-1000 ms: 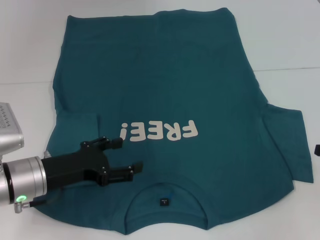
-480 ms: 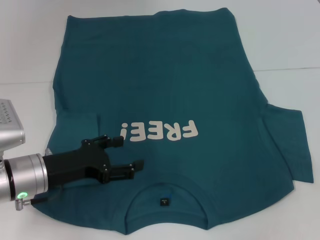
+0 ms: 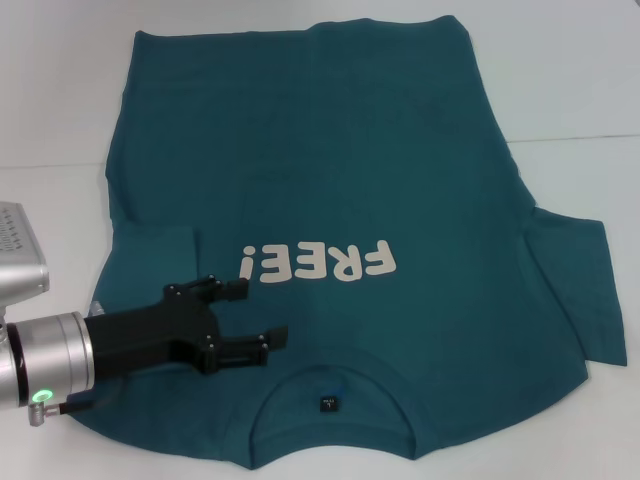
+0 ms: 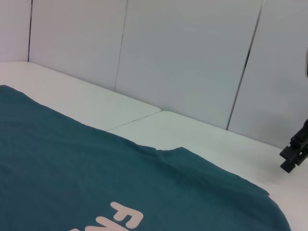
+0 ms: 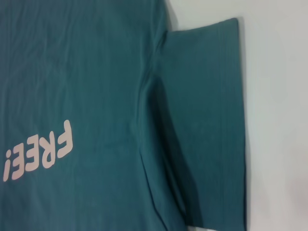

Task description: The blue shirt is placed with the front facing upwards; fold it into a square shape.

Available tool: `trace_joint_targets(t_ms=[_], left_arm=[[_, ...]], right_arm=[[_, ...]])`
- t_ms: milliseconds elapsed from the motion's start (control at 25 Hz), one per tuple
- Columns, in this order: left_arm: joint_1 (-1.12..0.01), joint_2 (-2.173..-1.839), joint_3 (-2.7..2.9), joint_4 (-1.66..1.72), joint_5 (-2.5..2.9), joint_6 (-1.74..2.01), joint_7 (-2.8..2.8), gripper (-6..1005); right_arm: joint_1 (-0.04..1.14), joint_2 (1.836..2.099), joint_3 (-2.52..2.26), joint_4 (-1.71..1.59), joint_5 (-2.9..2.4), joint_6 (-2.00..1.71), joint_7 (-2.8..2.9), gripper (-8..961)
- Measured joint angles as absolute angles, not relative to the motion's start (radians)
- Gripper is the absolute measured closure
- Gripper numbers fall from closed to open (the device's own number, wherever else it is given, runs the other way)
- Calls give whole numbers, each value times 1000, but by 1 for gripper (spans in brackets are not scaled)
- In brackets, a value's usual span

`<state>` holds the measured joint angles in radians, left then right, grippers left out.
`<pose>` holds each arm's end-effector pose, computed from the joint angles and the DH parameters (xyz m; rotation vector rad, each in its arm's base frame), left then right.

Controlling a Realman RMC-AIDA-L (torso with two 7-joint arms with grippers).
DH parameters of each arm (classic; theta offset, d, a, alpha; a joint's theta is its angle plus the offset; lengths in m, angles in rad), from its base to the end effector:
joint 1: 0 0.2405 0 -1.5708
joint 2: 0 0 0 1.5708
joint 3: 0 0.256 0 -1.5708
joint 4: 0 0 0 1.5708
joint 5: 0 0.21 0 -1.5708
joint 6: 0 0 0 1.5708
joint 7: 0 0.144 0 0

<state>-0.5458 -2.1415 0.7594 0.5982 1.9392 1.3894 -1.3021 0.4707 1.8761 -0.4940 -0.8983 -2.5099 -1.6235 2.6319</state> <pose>-0.2513 0.3378 -0.0398 -2.6771 -0.5995 -0.6852 0.3591 0.3124 0.1322 -1.7945 2.0466 0.2420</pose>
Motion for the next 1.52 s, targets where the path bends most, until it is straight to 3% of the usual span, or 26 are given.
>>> trace_joint_targets(t_ms=[320, 1520], left_arm=[[-542, -2141, 775, 600, 1942, 1390, -1296, 77], [-545, -2141, 775, 595, 1943, 1390, -1293, 78]], right_arm=[[469, 1891, -495, -896, -2512, -1606, 2631, 192], [505, 1930, -514, -836, -2579, -1483, 2623, 194]])
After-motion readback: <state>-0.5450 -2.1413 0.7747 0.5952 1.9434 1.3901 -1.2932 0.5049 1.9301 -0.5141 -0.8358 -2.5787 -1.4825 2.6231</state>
